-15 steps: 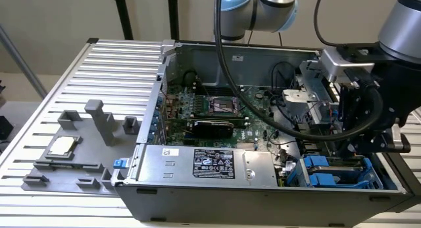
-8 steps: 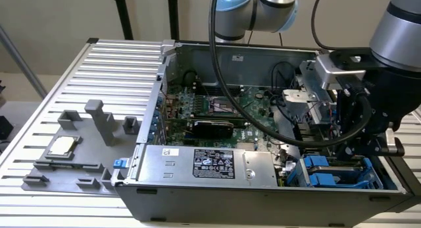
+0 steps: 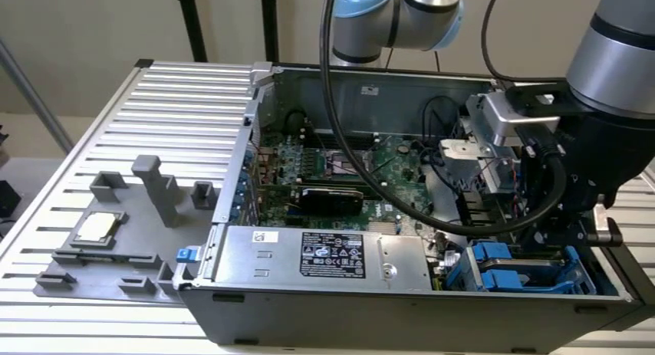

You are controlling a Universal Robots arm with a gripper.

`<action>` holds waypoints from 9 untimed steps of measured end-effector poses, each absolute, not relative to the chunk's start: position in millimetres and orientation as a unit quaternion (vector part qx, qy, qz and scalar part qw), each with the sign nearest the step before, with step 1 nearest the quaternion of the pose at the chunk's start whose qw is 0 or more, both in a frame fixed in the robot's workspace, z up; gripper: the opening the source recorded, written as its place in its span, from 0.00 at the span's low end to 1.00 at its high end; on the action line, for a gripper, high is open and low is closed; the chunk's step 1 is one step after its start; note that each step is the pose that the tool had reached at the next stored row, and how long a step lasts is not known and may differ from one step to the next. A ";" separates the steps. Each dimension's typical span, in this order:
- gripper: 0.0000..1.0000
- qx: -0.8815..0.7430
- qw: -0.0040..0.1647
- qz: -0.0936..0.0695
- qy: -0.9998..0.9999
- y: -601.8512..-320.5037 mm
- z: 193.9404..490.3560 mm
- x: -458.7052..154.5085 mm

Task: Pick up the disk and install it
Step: 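Insert the second disk wire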

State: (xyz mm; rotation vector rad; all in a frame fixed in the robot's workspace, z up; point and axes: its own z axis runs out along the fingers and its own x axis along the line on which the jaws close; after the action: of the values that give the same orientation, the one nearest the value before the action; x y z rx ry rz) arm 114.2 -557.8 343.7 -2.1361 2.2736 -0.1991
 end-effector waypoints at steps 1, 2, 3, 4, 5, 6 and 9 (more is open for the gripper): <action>0.00 -0.683 0.008 -0.064 0.727 -557.8 343.4 114.1; 0.00 -0.683 0.008 -0.064 0.727 -557.8 343.2 114.0; 0.00 -0.683 0.009 -0.064 0.727 -557.8 343.0 113.9; 0.00 -0.683 0.009 -0.065 0.727 -557.8 342.9 113.8; 0.00 -0.683 0.009 -0.065 0.727 -557.7 342.7 113.7; 0.00 -0.683 0.009 -0.065 0.727 -557.6 342.5 113.6; 0.00 -0.683 0.010 -0.065 0.727 -557.2 342.3 113.4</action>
State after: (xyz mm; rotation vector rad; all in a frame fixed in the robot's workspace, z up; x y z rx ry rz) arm 113.4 -557.2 342.3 -2.1329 2.2705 -0.2045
